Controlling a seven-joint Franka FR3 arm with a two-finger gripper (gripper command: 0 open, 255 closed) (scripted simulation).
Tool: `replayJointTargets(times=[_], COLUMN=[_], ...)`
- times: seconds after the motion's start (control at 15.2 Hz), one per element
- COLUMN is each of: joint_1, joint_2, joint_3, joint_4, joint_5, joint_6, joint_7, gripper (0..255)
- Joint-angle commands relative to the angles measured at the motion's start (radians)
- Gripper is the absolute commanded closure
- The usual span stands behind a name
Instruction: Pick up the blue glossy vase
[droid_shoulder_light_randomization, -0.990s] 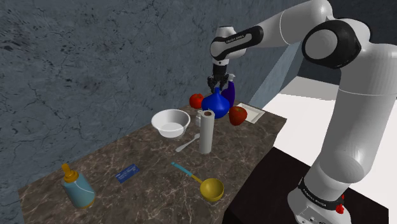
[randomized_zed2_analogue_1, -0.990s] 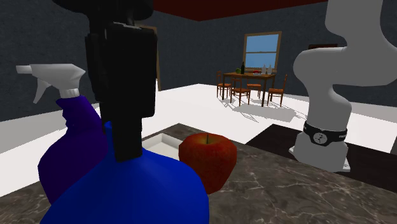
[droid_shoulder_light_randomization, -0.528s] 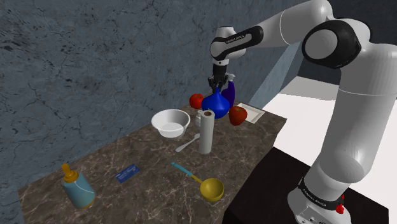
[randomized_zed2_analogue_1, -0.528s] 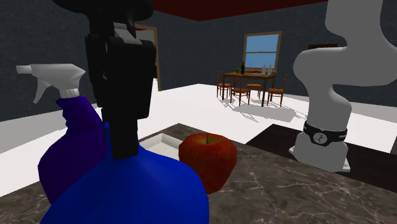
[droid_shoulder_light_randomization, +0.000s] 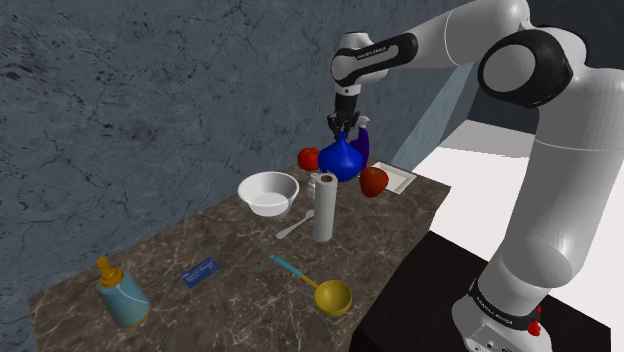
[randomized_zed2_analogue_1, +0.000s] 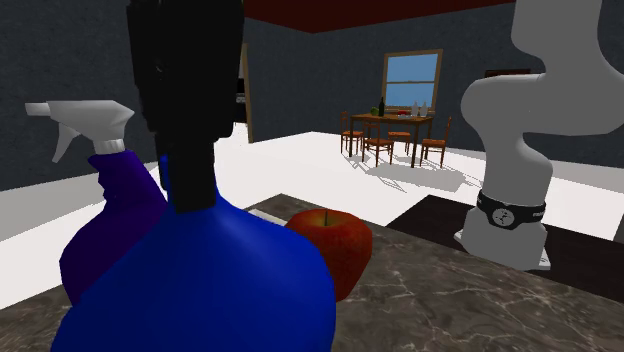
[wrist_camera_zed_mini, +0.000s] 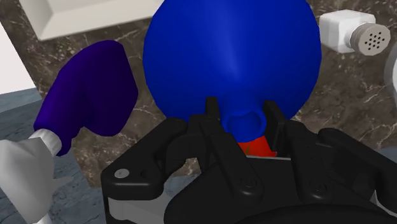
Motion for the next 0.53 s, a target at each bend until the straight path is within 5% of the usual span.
replayJointTargets(times=[0.0,0.46], joint_1=[-0.001,-0.002], joint_2=[-0.001,-0.009], joint_3=[-0.001,-0.002], joint_4=[0.028,0.112], joint_5=[0.0,-0.001], joint_6=[-0.028,-0.12], joint_7=[-0.002,-0.001], gripper=[255,255])
